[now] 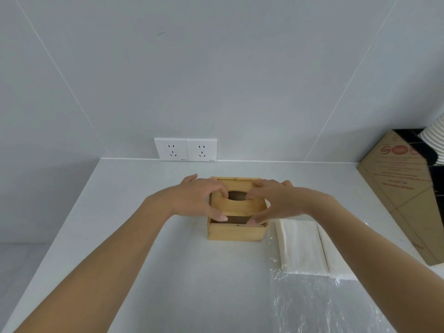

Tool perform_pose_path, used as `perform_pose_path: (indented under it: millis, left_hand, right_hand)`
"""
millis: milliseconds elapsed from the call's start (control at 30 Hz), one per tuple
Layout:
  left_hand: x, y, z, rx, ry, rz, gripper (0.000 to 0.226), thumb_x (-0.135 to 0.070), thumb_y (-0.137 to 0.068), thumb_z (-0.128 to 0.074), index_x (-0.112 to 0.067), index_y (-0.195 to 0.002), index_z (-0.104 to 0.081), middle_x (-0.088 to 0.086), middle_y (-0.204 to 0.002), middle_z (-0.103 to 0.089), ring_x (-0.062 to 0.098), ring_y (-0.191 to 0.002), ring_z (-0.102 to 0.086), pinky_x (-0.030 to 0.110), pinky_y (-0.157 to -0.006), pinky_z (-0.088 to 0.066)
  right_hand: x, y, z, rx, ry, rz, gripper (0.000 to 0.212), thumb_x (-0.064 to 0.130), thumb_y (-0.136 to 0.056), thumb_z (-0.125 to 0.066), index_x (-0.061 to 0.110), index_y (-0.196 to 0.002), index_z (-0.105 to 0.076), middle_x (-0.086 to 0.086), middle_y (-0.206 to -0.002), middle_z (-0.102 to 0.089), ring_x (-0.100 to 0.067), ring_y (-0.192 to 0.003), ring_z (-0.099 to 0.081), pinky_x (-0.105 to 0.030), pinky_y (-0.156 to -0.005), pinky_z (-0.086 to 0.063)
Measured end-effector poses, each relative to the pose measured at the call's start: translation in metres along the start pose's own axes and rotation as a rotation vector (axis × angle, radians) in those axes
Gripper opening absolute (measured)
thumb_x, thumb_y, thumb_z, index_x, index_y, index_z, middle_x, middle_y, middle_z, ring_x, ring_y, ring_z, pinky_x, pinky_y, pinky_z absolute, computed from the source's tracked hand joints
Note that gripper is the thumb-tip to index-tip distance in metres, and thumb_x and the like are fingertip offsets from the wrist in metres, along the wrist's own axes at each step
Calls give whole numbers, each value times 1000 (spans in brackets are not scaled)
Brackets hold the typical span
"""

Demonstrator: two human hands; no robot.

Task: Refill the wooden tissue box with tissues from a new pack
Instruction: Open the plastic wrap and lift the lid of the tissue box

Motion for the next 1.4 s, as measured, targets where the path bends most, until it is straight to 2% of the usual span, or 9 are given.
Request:
perform_pose_path:
  millis: [100,233,300,400,467,733,867,1033,1400]
  left_hand:
    - [1,0,13,128,86,134,45,-64,-62,-68,-54,-101,-48,-13,-123,-49,9,-124,-35,34,-100,-30]
    - [3,5,24,107,150,71,57,-65,-58,-70,-58,-109,-47,-30,-129,-43,-2,-121,-38,28,-99,-32]
    - [8,13,28,-46,339,-31,58,-59,-58,-74,-54,-111,-52,-35,-123,-50,-12,-118,-41,22,-96,-33]
    - [24,29,25,-480,760,-191,33,-27,-70,-74,-36,-101,-66,-13,-111,-68,6,-109,-60,29,-96,-43]
    - [36,31,12,-673,769,-177,31,-10,-76,-71,-32,-99,-66,-6,-109,-69,11,-105,-63,36,-99,-45]
    - [40,-1,-20,-528,569,-147,42,-13,-84,-66,-42,-113,-57,-30,-131,-46,-12,-128,-32,10,-103,-24]
    - [41,-6,-13,-563,488,-108,32,-14,-84,-65,-37,-105,-61,-30,-123,-50,-14,-121,-35,21,-104,-27]
    - [42,-8,-6,-594,333,-85,27,-19,-83,-65,-36,-103,-60,-26,-119,-53,8,-111,-38,27,-99,-22]
    - [46,-11,-5,-558,381,-44,13,-31,-90,-56,-36,-78,-53,-25,-85,-55,-2,-95,-40,25,-84,-27]
  right_hand:
    - [-3,-1,14,101,-67,-40,70,72,-67,-59,46,-128,-40,17,-140,-33,-17,-129,-34,-35,-100,-24]
    - [-10,7,26,70,-300,56,76,61,-60,-74,54,-127,-39,41,-125,-37,4,-121,-34,-21,-100,-26]
    - [-20,14,26,-65,-503,132,76,54,-58,-79,57,-124,-42,46,-123,-37,10,-120,-36,-18,-99,-27]
    - [-42,21,12,-259,-817,193,70,45,-54,-81,61,-114,-50,32,-130,-47,8,-123,-42,-22,-102,-35]
    - [-51,19,-4,-338,-931,183,68,37,-53,-87,62,-108,-55,27,-129,-51,4,-124,-45,-25,-102,-38]
    - [-48,-8,-26,-516,-1044,110,39,11,-77,-72,42,-100,-66,13,-125,-58,-8,-119,-51,-28,-100,-40]
    - [-46,-12,-23,-557,-989,95,33,8,-81,-68,37,-98,-65,7,-125,-57,-9,-114,-52,-25,-95,-42]
    - [-48,-15,-23,-609,-1019,81,35,1,-79,-68,34,-92,-68,10,-113,-61,-2,-97,-60,-16,-80,-48]
    - [-42,-21,-17,-685,-1241,70,14,14,-69,-76,27,-63,-75,12,-66,-69,-8,-49,-56,-12,-57,-47]
Point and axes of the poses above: each hand's wrist, its own y-axis away from the middle knuckle, its own z-axis out of the back of the hand, x = y × z, the point moved 5 cm from there along -y, towards the middle knuckle
